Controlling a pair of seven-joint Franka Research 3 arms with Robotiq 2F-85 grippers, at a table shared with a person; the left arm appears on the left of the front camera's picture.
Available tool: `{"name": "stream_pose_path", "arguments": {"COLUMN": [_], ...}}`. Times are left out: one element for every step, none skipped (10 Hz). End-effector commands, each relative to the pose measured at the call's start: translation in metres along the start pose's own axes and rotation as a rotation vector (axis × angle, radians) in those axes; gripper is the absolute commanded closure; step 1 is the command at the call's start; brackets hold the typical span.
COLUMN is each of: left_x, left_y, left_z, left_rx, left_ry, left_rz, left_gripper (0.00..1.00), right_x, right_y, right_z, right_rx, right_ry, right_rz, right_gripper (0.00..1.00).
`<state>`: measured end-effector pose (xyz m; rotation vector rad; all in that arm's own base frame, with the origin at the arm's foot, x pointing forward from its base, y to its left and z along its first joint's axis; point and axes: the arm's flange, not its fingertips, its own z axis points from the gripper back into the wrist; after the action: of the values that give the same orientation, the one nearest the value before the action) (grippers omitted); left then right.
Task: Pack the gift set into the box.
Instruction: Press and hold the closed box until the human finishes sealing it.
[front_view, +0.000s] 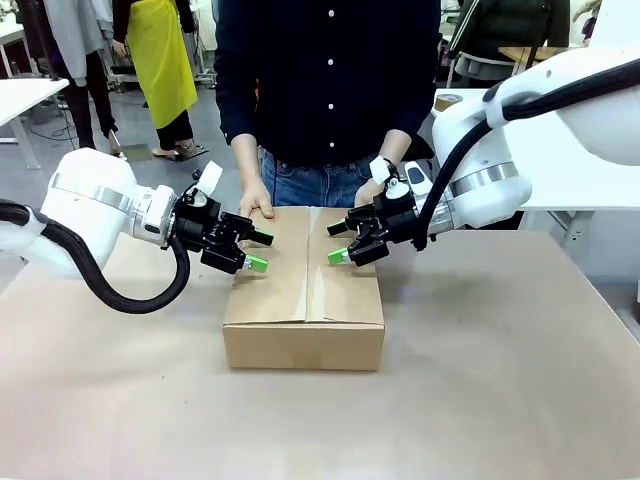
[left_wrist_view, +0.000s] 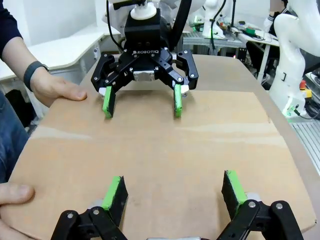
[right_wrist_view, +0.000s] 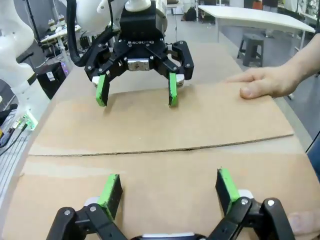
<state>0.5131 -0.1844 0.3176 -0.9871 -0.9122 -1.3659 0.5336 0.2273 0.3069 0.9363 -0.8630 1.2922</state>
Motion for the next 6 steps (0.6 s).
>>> {"name": "stream_pose_path", "arguments": {"left_x": [-0.002,-0.005,-0.008,-0.009,-0.01,-0.01], "left_y": [0.005,0.007,0.008,0.009,0.009,0.01], "left_z": [-0.005,-0.008,-0.011,-0.012,-0.012,-0.012], "left_rx": [-0.042,-0.022,-0.007,-0.005,0.001,0.007], "left_ry": [0.041,0.089,0.122,0.132,0.143,0.146], "left_rz": [-0.043,-0.052,-0.046,-0.041,-0.037,-0.035], "left_gripper": [0.0,0.0,0.0,0.0,0.0,0.0], "right_x": [-0.007,-0.01,-0.015,-0.021,-0.024,-0.026], "right_y": [-0.01,-0.013,-0.016,-0.018,-0.018,-0.017], "right_z": [0.0,0.002,0.001,0.002,0.006,0.011], "right_rx": [0.003,0.004,0.016,0.017,0.007,-0.003], "right_ry": [0.007,0.019,0.034,0.04,0.039,0.04], "right_rz": [-0.053,-0.076,-0.108,-0.128,-0.136,-0.141], "right_gripper": [0.0,0.0,0.0,0.0,0.0,0.0]}}
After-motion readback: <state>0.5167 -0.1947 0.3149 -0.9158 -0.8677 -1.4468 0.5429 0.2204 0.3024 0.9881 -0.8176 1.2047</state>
